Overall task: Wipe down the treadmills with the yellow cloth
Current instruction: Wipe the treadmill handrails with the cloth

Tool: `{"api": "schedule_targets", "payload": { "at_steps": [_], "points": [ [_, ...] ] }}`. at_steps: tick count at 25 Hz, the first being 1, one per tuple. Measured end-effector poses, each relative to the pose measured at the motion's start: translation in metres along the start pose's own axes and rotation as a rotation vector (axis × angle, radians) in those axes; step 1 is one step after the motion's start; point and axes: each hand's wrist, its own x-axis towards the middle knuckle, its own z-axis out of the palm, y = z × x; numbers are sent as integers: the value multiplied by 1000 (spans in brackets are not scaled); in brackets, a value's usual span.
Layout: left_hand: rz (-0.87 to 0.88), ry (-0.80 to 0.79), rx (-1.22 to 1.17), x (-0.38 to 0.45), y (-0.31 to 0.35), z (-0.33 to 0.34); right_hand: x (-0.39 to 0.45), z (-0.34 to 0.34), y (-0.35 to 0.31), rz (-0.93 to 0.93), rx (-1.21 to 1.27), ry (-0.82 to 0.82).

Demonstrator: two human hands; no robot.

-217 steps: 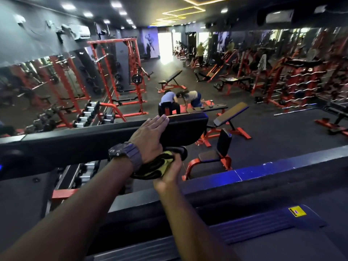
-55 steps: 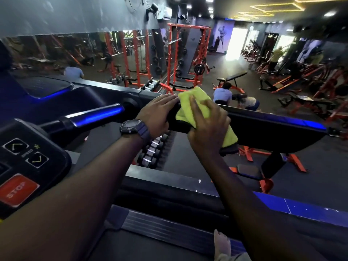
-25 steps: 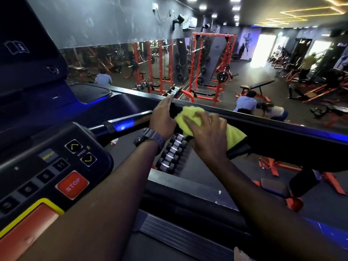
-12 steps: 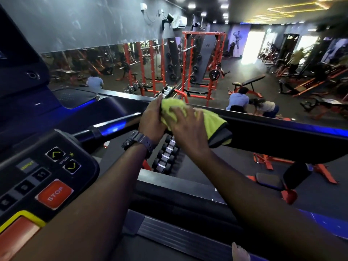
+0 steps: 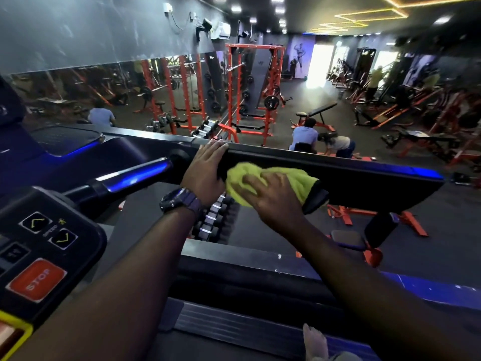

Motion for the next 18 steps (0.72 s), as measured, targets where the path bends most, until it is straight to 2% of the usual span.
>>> {"api": "schedule_targets", "payload": {
  "at_steps": [2, 3, 6, 7, 8, 9, 11, 12, 13, 16, 17, 18],
  "points": [
    [-11, 5, -10, -1, -2, 0, -36, -4, 29, -117, 10, -81],
    [-19, 17, -13, -2, 0, 0, -41, -11, 42, -70, 19, -55],
    [-43, 65, -19, -1, 4, 4, -11, -27, 39, 388, -13, 41],
    [-47, 71, -18, -1, 4, 5, 1, -29, 28, 477, 7, 58],
    [-49, 68, -9, -1, 5, 5, 3, -25, 17, 460, 17, 66],
    [-53, 55, 14, 0, 5, 5, -5, -19, 13, 359, 19, 74],
    [-87, 21, 88, 4, 12, 4, -33, -17, 30, 146, 35, 27],
    [-103, 5, 126, 6, 19, 5, -42, -22, 44, 116, 42, 21],
    [-93, -19, 154, 10, 28, 8, -43, -28, 54, 162, 35, 25],
    [119, -89, 192, 11, 60, 27, -12, -41, 40, 557, -1, 66],
    [160, -94, 182, 10, 66, 34, -5, -40, 34, 607, 19, 77],
    [174, -91, 160, 10, 66, 38, -9, -35, 29, 573, 24, 57]
  ]
}}
